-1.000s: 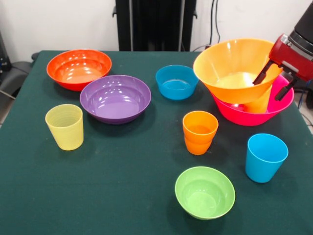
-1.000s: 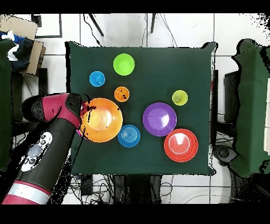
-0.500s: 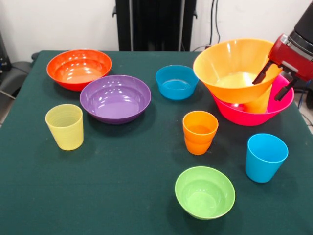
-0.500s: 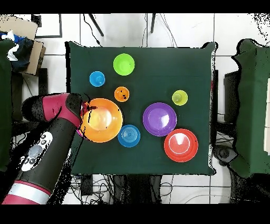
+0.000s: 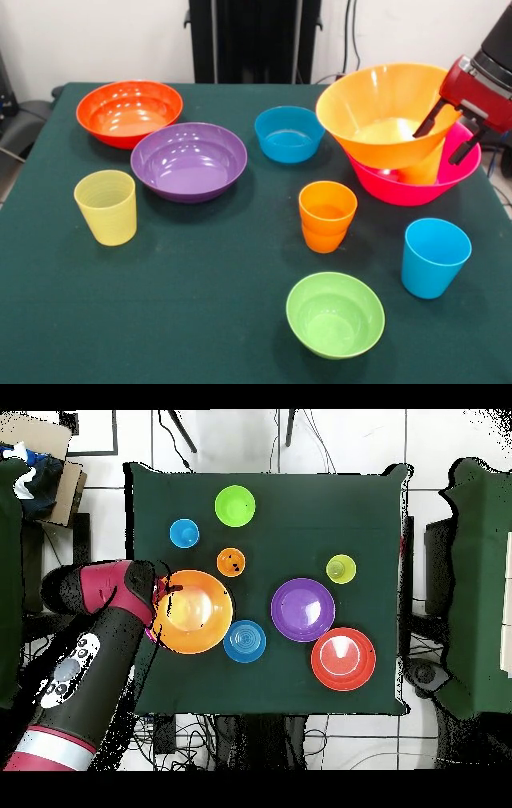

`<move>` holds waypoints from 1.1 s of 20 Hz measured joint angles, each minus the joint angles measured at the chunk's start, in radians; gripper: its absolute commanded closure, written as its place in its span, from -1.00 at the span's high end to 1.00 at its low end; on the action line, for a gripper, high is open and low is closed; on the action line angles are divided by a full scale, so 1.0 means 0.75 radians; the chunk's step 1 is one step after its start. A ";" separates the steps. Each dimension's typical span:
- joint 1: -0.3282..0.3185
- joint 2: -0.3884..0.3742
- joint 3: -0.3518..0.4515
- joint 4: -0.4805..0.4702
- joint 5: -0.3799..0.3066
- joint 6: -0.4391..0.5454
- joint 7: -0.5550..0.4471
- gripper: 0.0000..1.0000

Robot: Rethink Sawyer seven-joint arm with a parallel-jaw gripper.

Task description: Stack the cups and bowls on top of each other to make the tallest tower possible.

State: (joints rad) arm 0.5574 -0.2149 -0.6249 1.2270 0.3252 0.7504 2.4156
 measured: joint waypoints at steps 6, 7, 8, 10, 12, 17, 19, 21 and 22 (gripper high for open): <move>0.009 -0.001 0.000 0.000 0.000 0.000 0.000 1.00; 0.010 -0.001 0.000 0.000 0.000 0.000 0.000 1.00; 0.014 -0.001 0.000 0.000 0.000 0.000 0.000 1.00; 0.026 -0.001 0.000 0.000 0.001 0.000 0.000 1.00; 0.033 -0.001 0.000 0.000 0.002 0.000 0.000 1.00; 0.059 -0.001 0.000 0.000 0.010 0.000 0.000 1.00; 0.071 -0.001 0.000 0.000 0.017 0.000 0.000 1.00; 0.077 -0.001 0.000 0.000 0.021 0.000 0.000 1.00; 0.079 -0.001 0.000 0.000 0.023 0.000 0.000 1.00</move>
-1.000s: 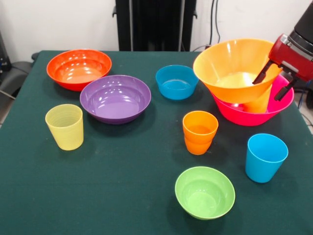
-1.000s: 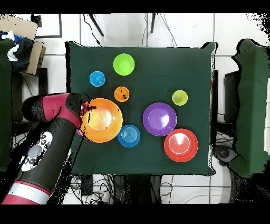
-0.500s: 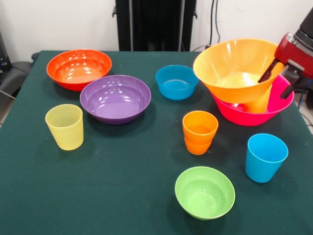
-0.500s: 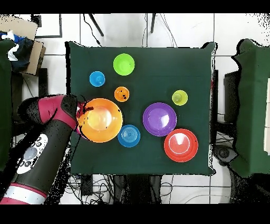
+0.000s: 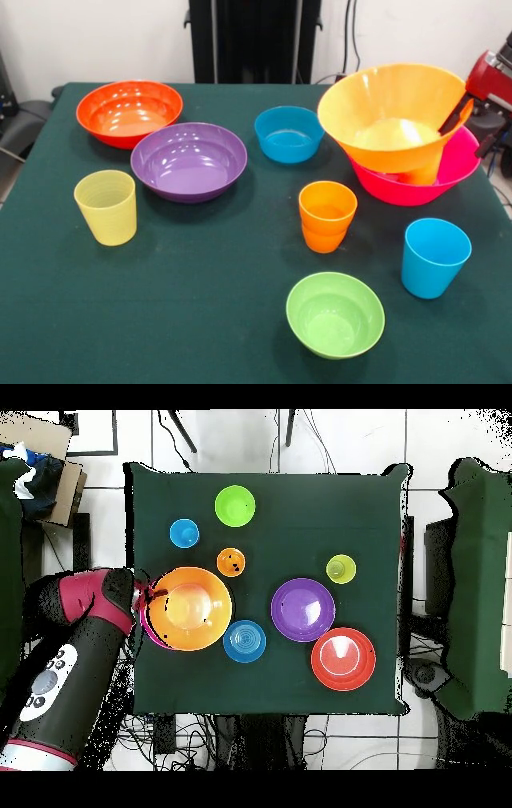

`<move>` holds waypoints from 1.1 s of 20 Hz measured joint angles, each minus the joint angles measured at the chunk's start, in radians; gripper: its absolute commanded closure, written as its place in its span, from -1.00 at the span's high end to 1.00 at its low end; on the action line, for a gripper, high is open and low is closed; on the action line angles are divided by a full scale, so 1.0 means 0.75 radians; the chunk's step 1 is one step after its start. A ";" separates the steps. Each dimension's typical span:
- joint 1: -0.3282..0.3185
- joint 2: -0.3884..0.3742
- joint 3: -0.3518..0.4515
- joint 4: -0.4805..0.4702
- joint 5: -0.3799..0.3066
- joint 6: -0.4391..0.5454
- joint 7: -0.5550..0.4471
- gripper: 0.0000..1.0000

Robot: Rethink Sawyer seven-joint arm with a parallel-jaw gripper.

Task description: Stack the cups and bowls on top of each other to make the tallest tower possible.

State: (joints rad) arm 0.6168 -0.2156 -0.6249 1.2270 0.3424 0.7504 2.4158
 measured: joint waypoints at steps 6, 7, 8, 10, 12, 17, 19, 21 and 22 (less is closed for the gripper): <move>0.014 0.000 0.000 0.000 0.015 0.000 0.000 1.00; 0.014 0.000 0.000 0.000 0.016 0.000 0.000 1.00; 0.014 0.000 0.000 0.000 0.016 0.000 0.000 1.00; 0.014 0.000 0.000 0.000 0.017 0.000 0.000 1.00; 0.014 0.000 0.000 0.000 0.017 0.000 0.000 1.00; 0.014 0.000 0.000 0.000 0.017 0.000 0.000 1.00; 0.014 0.000 0.000 0.000 0.018 0.000 0.000 1.00; 0.014 0.000 0.000 0.000 0.019 0.000 0.000 1.00; 0.014 0.000 0.000 0.000 0.020 0.000 0.000 1.00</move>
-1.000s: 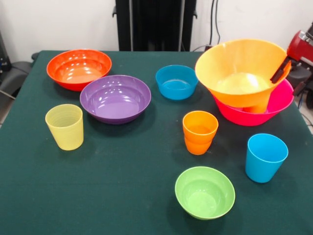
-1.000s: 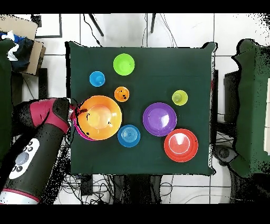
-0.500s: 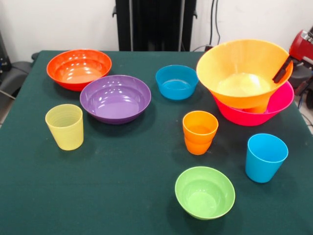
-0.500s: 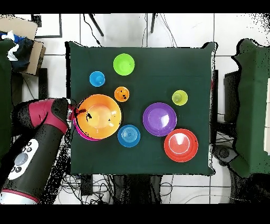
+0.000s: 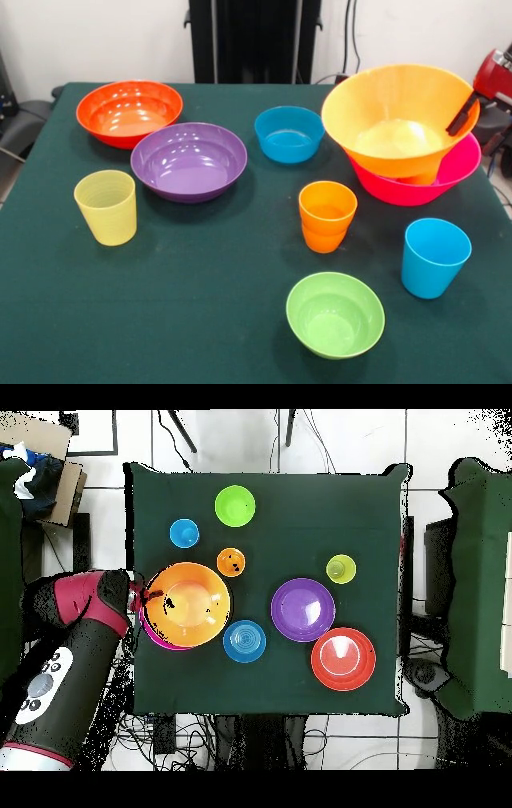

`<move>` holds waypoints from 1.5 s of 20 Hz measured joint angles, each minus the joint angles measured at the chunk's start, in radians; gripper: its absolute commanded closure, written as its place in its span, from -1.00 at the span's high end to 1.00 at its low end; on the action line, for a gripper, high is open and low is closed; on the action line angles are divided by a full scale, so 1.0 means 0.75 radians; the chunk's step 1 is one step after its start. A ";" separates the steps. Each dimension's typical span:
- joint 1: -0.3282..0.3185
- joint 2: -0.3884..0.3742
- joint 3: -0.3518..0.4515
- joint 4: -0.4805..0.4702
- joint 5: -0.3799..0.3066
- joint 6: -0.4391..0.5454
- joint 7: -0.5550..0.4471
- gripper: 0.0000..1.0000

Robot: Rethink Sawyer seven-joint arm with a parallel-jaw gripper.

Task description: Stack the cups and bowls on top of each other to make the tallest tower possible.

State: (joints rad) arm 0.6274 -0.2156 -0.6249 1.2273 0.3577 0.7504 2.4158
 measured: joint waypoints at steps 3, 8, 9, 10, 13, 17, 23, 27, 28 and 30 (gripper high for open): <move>0.003 -0.004 0.000 0.007 0.002 0.000 0.000 1.00; 0.022 -0.029 0.000 0.042 0.005 0.000 0.000 1.00; 0.026 -0.034 0.000 0.048 0.005 0.000 0.000 1.00; 0.033 -0.042 0.000 0.058 0.005 0.000 0.000 1.00; 0.043 -0.055 0.000 0.075 0.008 0.000 0.000 1.00; 0.048 -0.067 0.000 0.088 0.014 0.000 0.000 1.00; 0.059 -0.068 0.000 0.097 0.032 0.000 0.000 1.00; 0.066 -0.068 0.000 0.100 0.043 0.000 0.000 1.00; 0.069 -0.068 0.000 0.101 0.049 0.000 0.000 1.00; 0.069 -0.068 0.000 0.102 0.052 0.000 0.000 1.00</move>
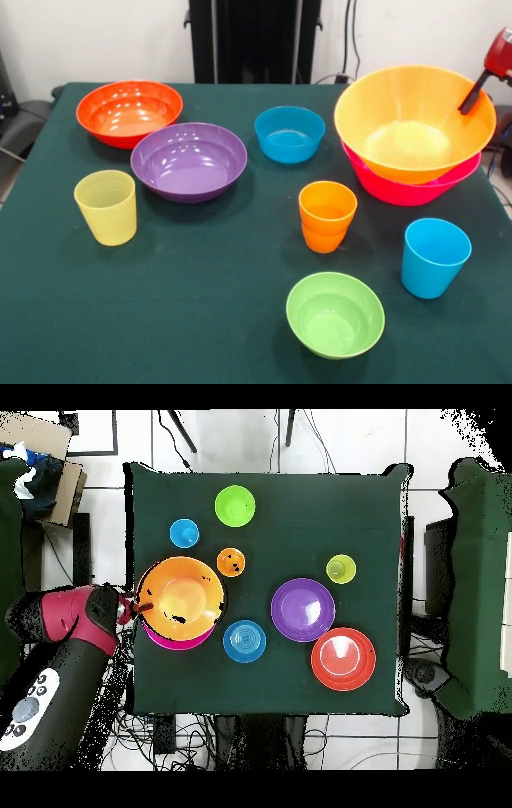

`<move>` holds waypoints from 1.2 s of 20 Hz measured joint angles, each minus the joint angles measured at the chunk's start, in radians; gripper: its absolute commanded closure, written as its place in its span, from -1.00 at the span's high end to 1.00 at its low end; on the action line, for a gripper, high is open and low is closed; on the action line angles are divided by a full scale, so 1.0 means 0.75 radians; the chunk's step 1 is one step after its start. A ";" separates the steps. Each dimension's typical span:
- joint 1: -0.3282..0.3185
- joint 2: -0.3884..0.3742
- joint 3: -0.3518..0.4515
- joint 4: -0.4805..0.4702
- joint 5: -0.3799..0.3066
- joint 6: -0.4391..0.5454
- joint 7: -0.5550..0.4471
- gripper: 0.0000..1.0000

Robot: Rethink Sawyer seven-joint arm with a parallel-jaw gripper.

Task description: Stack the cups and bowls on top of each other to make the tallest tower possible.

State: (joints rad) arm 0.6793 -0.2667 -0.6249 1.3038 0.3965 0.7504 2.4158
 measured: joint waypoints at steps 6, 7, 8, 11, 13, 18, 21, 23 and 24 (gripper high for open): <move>0.000 0.000 0.000 0.004 0.005 0.000 0.000 1.00; 0.000 0.000 0.000 0.005 0.005 0.000 0.000 1.00; 0.000 0.000 0.000 0.005 0.006 0.000 0.000 1.00; 0.000 0.000 0.000 0.007 0.006 0.000 0.000 1.00; 0.000 0.000 0.000 0.008 0.006 0.000 0.000 1.00; 0.000 0.000 0.000 0.009 0.006 -0.021 0.000 1.00; 0.000 -0.001 0.000 0.011 0.006 -0.034 0.000 1.00; 0.000 -0.008 0.000 0.016 0.006 -0.036 0.000 1.00; 0.000 -0.016 0.000 0.022 0.006 -0.036 0.000 1.00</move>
State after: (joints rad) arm 0.6791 -0.2784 -0.6246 1.3204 0.4008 0.7234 2.4158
